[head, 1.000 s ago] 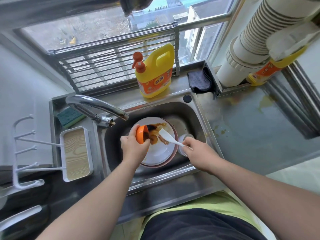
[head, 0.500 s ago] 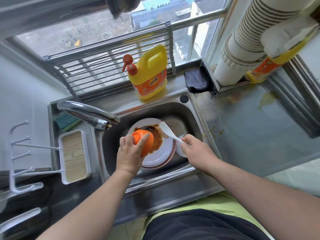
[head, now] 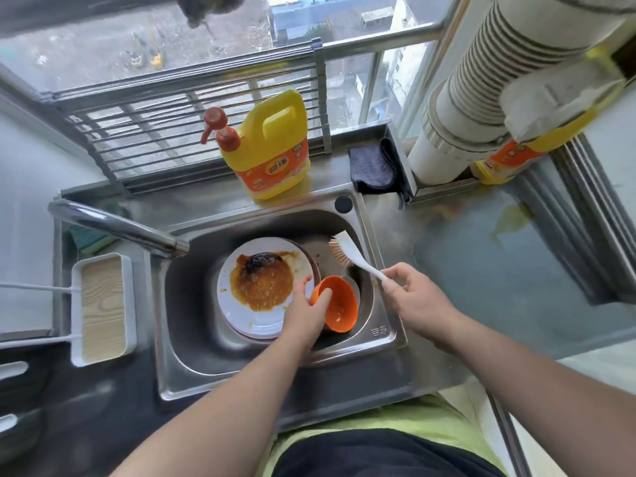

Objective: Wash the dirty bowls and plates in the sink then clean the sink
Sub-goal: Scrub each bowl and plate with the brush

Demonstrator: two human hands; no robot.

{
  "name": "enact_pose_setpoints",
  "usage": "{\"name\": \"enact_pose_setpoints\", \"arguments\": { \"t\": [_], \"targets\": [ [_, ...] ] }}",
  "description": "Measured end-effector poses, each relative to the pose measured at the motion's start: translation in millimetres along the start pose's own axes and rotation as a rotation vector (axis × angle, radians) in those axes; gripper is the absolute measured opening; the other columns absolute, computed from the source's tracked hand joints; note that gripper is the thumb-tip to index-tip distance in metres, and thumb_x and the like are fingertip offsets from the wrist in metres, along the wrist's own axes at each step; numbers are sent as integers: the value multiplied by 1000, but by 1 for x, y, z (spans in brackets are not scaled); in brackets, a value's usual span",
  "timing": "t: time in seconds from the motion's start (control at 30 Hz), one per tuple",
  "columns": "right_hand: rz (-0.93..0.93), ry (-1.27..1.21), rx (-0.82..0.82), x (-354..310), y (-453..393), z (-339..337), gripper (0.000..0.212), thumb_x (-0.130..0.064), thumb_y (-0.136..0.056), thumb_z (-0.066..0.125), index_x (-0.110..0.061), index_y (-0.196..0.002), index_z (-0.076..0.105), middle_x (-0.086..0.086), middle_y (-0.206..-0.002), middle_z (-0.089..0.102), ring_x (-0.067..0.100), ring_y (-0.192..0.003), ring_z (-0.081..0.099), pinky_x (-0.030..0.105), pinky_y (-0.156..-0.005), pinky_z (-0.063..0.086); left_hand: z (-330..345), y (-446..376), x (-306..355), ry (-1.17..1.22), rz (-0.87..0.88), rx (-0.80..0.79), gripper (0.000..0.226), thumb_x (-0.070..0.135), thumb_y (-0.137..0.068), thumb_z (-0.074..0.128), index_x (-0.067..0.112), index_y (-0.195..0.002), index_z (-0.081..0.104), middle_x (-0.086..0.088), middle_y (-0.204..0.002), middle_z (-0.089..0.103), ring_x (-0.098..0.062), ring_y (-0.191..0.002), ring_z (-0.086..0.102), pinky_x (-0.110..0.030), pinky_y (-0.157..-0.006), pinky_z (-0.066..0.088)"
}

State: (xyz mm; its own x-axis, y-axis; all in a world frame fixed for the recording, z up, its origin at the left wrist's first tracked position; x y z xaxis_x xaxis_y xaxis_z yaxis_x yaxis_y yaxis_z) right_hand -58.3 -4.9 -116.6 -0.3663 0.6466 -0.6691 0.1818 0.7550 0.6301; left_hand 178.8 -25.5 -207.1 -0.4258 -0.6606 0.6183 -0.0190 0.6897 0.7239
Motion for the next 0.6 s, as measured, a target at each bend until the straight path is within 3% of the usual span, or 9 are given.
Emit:
{"name": "enact_pose_setpoints", "arguments": {
  "t": [0.1,0.2,0.27,0.33,0.4,0.47,0.53,0.6],
  "targets": [
    [5,32,-24,8,-1,-1,12,-40,-106,53,-37,-102,64,-22,-59,59,9,-63,51,31,-63,41,20,-4,7,-216,77,-12,60,49,-92,71,44,-143,40,-1,-130,57,-24,-114,58,-41,-102,50],
    [11,8,-65,10,-2,8,11,-39,-106,53,-38,-103,64,-19,-57,58,8,-57,49,31,-60,40,27,-5,10,-240,84,-30,65,45,-85,80,44,-138,42,0,-127,47,-20,-108,56,-35,-95,49],
    [9,-1,-87,9,-4,17,11,-38,-106,54,-36,-103,64,-19,-58,59,9,-59,49,31,-62,41,25,-7,7,-223,74,-49,68,54,-78,82,46,-135,46,3,-127,50,-17,-109,60,-35,-95,53],
    [5,10,-101,3,-6,26,9,-38,-105,56,-37,-104,64,-15,-68,64,10,-65,53,32,-66,45,7,-9,6,-196,62,-23,55,58,-80,77,45,-129,55,4,-125,58,-14,-107,63,-36,-92,57],
    [-6,14,-119,-8,-7,36,7,-41,-102,59,-38,-105,64,-11,-86,70,12,-79,62,35,-76,52,-32,-13,6,-204,80,111,33,46,-94,69,35,-125,65,2,-124,62,-15,-106,63,-33,-87,55],
    [6,57,-134,-18,-12,50,10,-43,-98,63,-34,-101,63,-8,-90,69,14,-82,63,32,-70,51,-85,-17,-4,-198,40,291,24,29,-100,63,29,-123,69,-3,-129,59,-23,-112,63,-39,-94,55],
    [42,166,-128,-25,-19,66,14,-35,-95,63,-22,-89,59,-3,-79,63,18,-72,56,31,-59,42,-134,-19,-22,-173,-65,412,38,17,-98,56,27,-133,65,-8,-138,48,-28,-117,58,-43,-105,50],
    [62,260,-109,-32,-31,84,9,-22,-90,57,-17,-81,56,-1,-73,60,23,-70,55,33,-60,43,-165,-26,-38,-223,-164,417,53,12,-96,51,27,-147,55,-9,-146,43,-30,-124,53,-43,-109,46]
  ]
}}
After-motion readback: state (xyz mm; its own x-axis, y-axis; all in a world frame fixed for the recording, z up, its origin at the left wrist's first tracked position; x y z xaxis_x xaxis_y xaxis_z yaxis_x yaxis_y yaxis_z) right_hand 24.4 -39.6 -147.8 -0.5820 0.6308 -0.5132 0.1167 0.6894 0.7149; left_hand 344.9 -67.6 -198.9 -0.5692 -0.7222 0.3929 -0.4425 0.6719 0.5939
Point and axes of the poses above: each hand's wrist, its own y-axis away from the middle knuckle, its own z-axis out of the palm, x = y × z, the point moved 10 cm from there along -y, towards the middle knuckle
